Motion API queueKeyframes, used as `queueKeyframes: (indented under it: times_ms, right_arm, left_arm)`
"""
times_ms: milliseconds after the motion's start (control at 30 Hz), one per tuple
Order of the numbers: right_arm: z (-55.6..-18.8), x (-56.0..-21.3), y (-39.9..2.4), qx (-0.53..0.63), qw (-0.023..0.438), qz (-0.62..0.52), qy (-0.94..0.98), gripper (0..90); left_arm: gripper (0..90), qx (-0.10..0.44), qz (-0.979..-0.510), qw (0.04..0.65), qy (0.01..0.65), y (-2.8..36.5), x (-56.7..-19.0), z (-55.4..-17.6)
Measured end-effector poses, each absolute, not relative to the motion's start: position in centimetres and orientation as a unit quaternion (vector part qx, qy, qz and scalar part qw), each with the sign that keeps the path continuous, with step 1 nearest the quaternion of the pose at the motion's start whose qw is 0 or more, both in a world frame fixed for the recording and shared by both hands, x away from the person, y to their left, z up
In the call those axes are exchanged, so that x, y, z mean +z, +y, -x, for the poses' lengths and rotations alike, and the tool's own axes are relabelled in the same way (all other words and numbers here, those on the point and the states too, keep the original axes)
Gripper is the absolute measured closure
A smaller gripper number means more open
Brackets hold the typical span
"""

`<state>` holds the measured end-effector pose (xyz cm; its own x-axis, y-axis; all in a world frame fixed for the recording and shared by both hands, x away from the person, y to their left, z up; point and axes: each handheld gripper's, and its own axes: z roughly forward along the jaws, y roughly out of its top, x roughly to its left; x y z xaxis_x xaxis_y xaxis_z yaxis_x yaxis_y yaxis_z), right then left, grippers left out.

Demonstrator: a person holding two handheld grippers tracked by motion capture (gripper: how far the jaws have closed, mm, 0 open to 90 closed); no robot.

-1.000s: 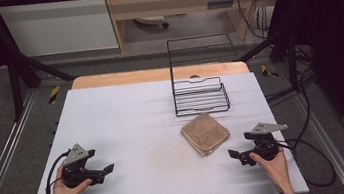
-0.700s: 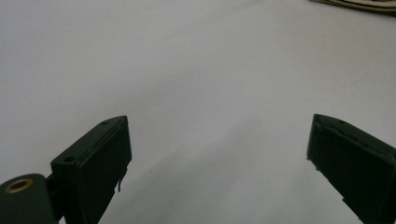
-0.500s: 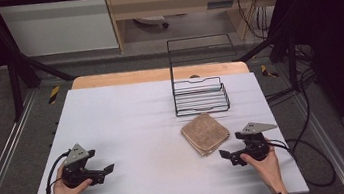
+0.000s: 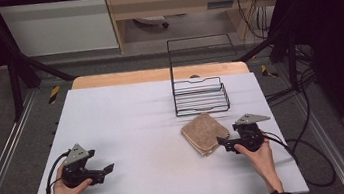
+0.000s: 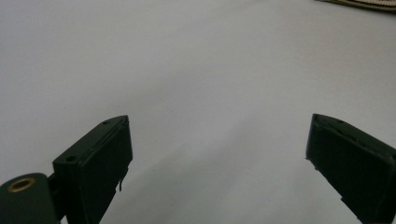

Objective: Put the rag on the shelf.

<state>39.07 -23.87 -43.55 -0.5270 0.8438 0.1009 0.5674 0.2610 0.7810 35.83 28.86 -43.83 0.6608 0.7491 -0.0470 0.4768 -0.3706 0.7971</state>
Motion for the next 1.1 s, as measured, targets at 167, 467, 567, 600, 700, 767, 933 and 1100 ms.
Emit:
queueKeyframes:
  times_ms: [167,467,567,600,700,767,933,1100]
  right_arm:
    - [-40.3,-44.0,-23.8,0.391,0.161,-0.452,0.785,28.7]
    - [-41.9,-44.7,-23.7,0.371,0.143,-0.463,0.792,50.9]
    - [-41.9,-44.7,-23.8,0.368,0.131,-0.464,0.795,57.4]
    - [-41.8,-44.6,-23.9,0.367,0.13,-0.463,0.797,59.6]
    - [-41.7,-44.6,-24.0,0.359,0.134,-0.457,0.802,66.8]
    - [-41.6,-44.6,-24.0,0.36,0.134,-0.457,0.802,70.7]
    - [-41.3,-44.4,-24.0,0.36,0.126,-0.463,0.8,77.9]
    - [-40.8,-44.2,-24.0,0.362,0.123,-0.464,0.799,81.6]
  left_arm:
    - [7.2,0.165,-0.811,0.414,0.379,28.9,-43.8,-35.9]
    - [7.7,0.165,-0.812,0.412,0.378,28.9,-43.9,-35.8]
    - [8.0,0.165,-0.812,0.412,0.378,28.8,-43.9,-35.8]
    - [8.1,0.165,-0.812,0.413,0.377,28.8,-43.9,-35.8]
    - [8.3,0.165,-0.814,0.411,0.376,28.8,-43.9,-35.8]
    - [8.3,0.166,-0.814,0.411,0.376,28.7,-43.9,-35.8]
    - [8.5,0.167,-0.814,0.411,0.376,28.8,-43.9,-35.8]
    - [8.7,0.167,-0.813,0.411,0.376,28.8,-43.8,-35.8]
